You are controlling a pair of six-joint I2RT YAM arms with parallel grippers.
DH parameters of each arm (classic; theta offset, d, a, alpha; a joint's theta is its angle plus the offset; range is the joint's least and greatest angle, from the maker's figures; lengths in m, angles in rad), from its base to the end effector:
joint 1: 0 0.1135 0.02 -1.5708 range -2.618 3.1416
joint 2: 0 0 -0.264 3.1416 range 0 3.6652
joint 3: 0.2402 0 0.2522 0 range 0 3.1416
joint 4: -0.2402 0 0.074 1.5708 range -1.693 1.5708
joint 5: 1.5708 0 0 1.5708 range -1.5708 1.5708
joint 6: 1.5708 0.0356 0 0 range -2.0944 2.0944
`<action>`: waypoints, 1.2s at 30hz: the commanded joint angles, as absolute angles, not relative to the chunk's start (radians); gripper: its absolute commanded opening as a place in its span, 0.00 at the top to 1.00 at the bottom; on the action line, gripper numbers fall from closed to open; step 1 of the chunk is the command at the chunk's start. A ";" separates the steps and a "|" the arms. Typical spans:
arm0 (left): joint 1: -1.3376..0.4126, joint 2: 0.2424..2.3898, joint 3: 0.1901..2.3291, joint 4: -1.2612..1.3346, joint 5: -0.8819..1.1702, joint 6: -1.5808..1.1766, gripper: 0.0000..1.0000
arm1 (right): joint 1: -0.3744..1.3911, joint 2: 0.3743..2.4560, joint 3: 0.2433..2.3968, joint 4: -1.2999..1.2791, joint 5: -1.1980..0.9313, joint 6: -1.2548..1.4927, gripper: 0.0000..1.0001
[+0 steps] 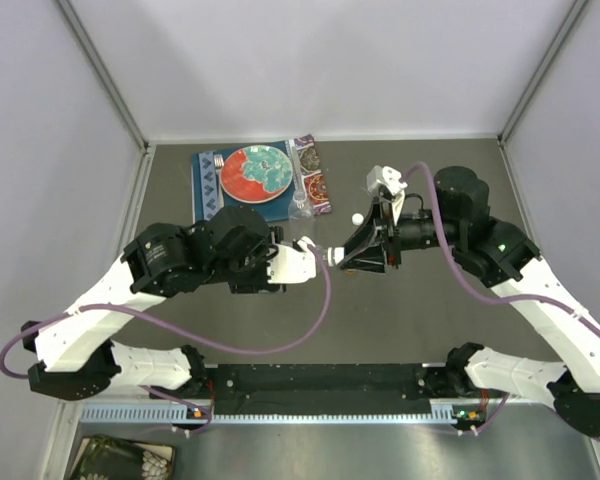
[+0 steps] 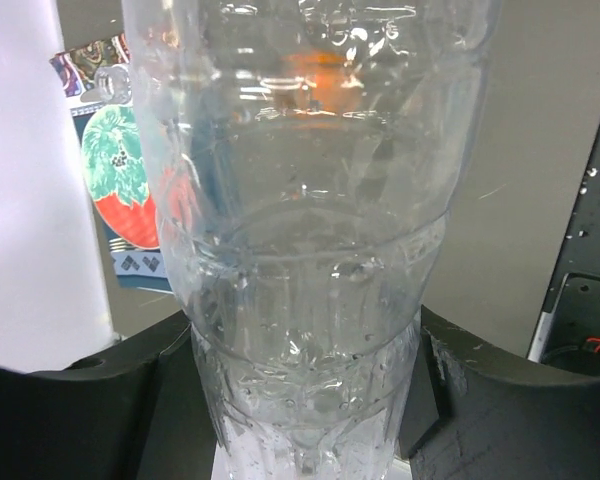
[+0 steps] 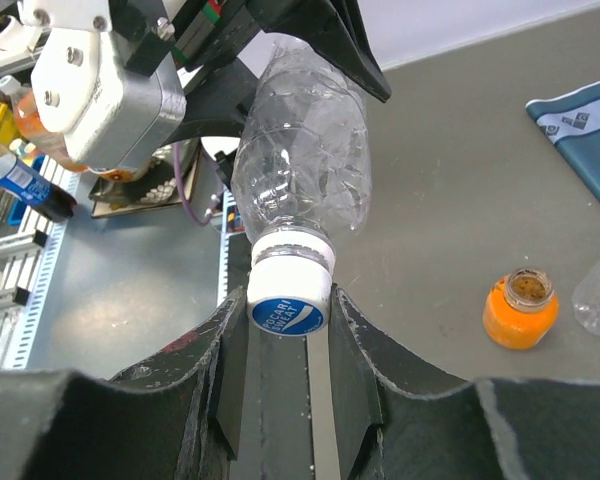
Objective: Screw on the bottle caps
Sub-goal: Screw the bottle cap onto the plastic bottle.
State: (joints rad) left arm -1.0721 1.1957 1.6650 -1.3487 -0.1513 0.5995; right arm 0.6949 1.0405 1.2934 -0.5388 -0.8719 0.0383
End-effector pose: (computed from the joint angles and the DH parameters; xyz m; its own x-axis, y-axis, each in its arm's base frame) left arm 0.0928 -0.1592 0.4393 0.1597 0.8730 -0.4609 0.8867 0.0783 0.4556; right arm 0.1374 0.1500 0.4333 -0.2538 -0.1795 -0.9504 -0.9671 0.0308 0.2525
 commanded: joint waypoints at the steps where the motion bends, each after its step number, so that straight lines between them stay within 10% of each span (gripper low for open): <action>1: -1.071 1.216 1.654 -1.023 -0.273 0.568 0.48 | 0.719 1.049 1.269 -0.519 -0.992 0.130 0.79; 36: -1.083 1.132 1.407 -0.804 -0.609 0.566 0.48 | 0.716 1.137 1.342 -0.569 -0.649 0.569 0.87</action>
State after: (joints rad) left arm -1.0874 1.1629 1.3979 -1.0126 -0.5568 0.6300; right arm 0.6853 1.1229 1.3426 -0.5156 -0.6403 0.4992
